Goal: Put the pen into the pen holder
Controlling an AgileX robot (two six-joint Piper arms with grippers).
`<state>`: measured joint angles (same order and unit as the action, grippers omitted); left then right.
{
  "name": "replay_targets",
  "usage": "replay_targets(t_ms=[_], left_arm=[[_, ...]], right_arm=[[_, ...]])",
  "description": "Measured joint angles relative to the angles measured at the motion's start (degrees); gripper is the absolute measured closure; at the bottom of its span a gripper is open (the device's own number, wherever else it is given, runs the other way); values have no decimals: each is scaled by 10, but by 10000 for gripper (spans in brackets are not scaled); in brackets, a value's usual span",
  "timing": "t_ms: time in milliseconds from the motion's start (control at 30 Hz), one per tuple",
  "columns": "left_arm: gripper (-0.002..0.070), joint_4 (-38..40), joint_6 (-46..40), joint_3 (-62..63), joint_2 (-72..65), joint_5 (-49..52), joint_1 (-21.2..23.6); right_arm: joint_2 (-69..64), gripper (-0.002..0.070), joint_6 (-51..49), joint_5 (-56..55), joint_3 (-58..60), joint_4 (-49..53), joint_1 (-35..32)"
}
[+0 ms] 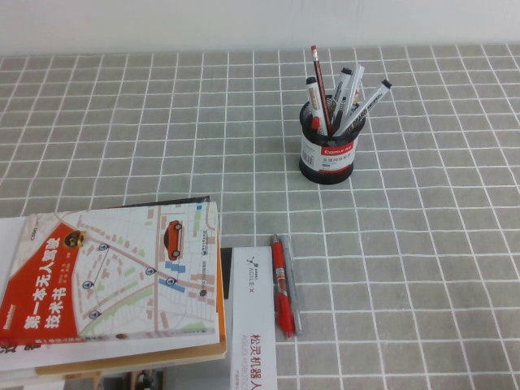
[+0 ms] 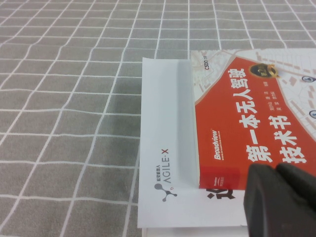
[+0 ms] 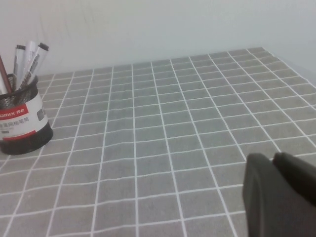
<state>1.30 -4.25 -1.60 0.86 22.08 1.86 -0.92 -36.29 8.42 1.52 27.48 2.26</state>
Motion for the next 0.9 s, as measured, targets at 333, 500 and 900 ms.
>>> replay_targets(t_ms=[333,500,900], left_arm=[[678,0,0,0,0,0,0],[678,0,0,0,0,0,0],[678,0,0,0,0,0,0]], right_arm=[[13,688,187,92,0,-230,0],[13,688,335,125,0,-312,0],[13,689,355,128,0,-319,0]])
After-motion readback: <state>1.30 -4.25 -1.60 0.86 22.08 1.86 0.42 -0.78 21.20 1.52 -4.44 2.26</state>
